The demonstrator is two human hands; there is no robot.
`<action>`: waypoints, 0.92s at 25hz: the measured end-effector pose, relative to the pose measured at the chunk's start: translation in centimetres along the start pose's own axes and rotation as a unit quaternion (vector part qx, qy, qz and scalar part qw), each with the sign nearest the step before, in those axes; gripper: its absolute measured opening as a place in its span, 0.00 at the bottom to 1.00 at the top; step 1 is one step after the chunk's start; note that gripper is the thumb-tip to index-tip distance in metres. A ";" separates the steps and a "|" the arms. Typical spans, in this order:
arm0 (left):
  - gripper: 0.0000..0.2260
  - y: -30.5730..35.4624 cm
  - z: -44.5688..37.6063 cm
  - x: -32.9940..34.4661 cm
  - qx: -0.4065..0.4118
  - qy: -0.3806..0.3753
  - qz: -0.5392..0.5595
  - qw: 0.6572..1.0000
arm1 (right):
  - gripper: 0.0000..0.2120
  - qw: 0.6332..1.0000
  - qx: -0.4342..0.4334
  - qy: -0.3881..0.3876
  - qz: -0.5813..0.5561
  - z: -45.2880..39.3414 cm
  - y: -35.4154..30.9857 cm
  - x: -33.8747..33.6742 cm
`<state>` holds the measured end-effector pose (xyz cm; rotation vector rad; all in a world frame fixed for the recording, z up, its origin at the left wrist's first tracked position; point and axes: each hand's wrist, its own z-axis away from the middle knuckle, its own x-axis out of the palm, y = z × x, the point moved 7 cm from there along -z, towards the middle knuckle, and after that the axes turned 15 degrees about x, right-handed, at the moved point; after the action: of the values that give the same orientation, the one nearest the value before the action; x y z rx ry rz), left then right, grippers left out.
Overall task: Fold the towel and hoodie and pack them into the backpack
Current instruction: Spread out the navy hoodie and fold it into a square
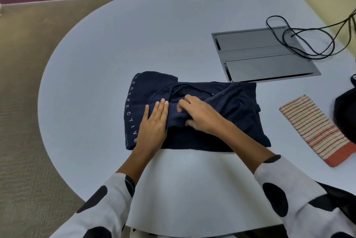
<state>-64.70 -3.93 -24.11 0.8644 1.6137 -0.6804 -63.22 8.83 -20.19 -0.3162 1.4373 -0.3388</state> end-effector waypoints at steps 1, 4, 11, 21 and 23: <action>0.25 0.1 0.2 0.3 0.006 -0.005 0.002 1.000 | 0.40 0.996 0.034 -0.075 -0.013 0.3 0.6 1.6; 0.27 0.9 1.2 1.6 0.032 -0.046 -0.007 0.998 | 0.56 0.988 0.082 -0.132 0.012 0.5 0.6 5.1; 0.27 3.1 3.2 0.7 0.085 -0.043 0.046 0.994 | 0.24 0.966 -0.019 0.132 0.222 -0.1 0.9 5.2; 0.24 3.8 0.8 4.9 0.074 -0.107 -0.028 0.991 | 0.35 0.975 -0.014 -0.088 0.205 4.3 3.3 8.2; 0.25 4.4 1.1 5.0 0.102 -0.094 -0.019 0.990 | 0.27 0.991 0.028 -0.103 0.075 3.1 3.0 6.4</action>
<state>-61.00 -1.42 -29.19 0.8898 1.4105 -0.9380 -59.33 8.96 -26.84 -0.1899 1.2389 -0.2168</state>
